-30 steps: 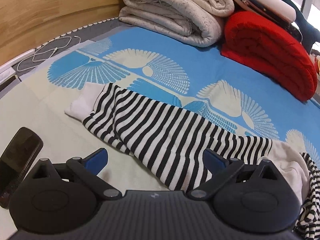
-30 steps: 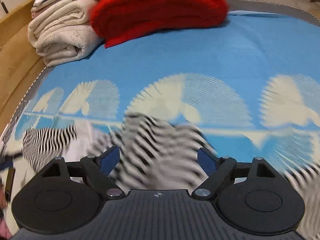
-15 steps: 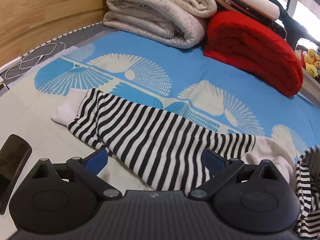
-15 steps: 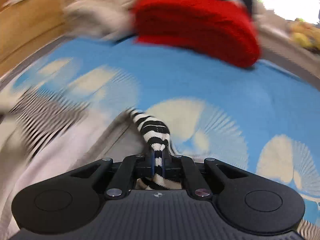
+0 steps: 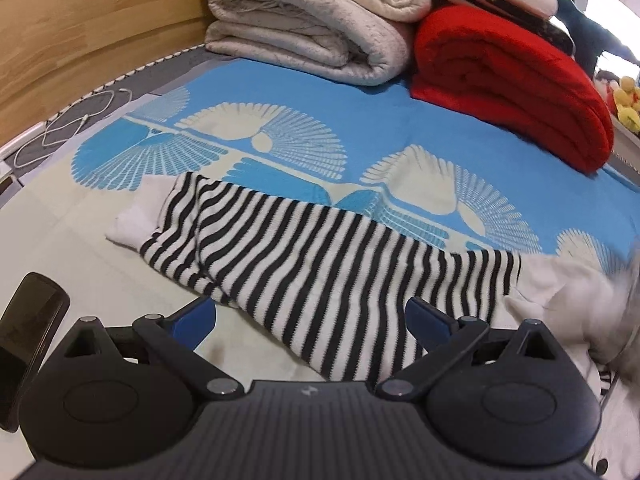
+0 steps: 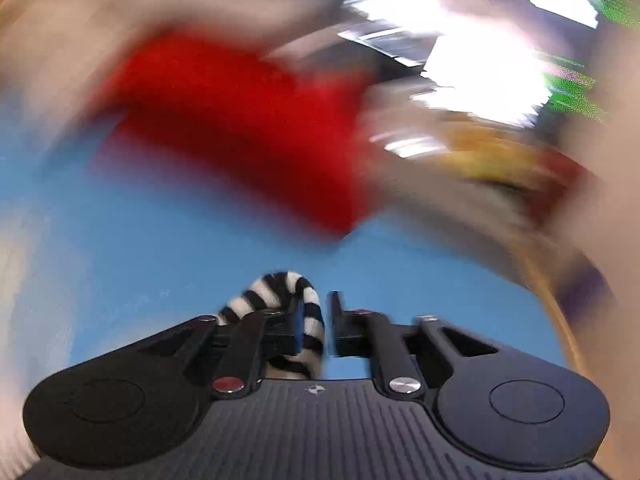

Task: Fold small clothes

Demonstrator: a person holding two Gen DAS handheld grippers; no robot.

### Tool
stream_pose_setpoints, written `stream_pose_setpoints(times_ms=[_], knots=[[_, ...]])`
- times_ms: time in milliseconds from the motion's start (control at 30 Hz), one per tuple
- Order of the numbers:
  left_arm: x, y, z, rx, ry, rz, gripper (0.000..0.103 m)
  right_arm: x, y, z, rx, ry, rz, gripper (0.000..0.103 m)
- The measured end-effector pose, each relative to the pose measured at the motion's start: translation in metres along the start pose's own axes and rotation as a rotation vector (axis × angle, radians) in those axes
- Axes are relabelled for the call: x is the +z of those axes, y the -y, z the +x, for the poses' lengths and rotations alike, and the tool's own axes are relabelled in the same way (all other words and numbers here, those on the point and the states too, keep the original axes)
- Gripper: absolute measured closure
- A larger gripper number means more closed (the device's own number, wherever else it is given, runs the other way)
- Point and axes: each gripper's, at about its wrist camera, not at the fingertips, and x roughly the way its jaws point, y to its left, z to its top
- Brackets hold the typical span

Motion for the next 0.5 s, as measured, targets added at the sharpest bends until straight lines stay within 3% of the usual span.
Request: stream_pose_setpoints(times_ms=[33, 67, 133, 233, 300, 367, 500], knots=[[0.001, -0.002, 0.001, -0.005, -0.006, -0.004, 0.001, 0.008, 0.016, -0.001, -0.011, 0.048, 0.091, 0.007], [0.001, -0.003, 0.001, -0.014, -0.012, -0.007, 0.001, 0.004, 0.027, -0.005, 0.019, 0.084, 0.117, 0.003], [0.002, 0.0, 0.001, -0.044, -0.019, -0.009, 0.001, -0.024, 0.027, -0.019, 0.069, 0.099, 0.022, 0.006], [-0.003, 0.011, -0.003, -0.069, -0.02, 0.034, 0.001, -0.092, 0.016, -0.038, 0.137, 0.021, -0.156, 0.006], [-0.005, 0.018, -0.007, -0.073, -0.007, 0.066, 0.001, -0.134, 0.014, -0.052, 0.172, -0.037, -0.18, 0.008], [-0.006, 0.021, -0.011, -0.075, 0.01, 0.076, 0.001, -0.166, 0.029, -0.069, 0.216, -0.095, -0.098, 0.008], [-0.009, 0.025, -0.014, -0.077, 0.024, 0.095, 0.001, -0.22, 0.051, -0.134, 0.34, -0.177, 0.216, 0.008]])
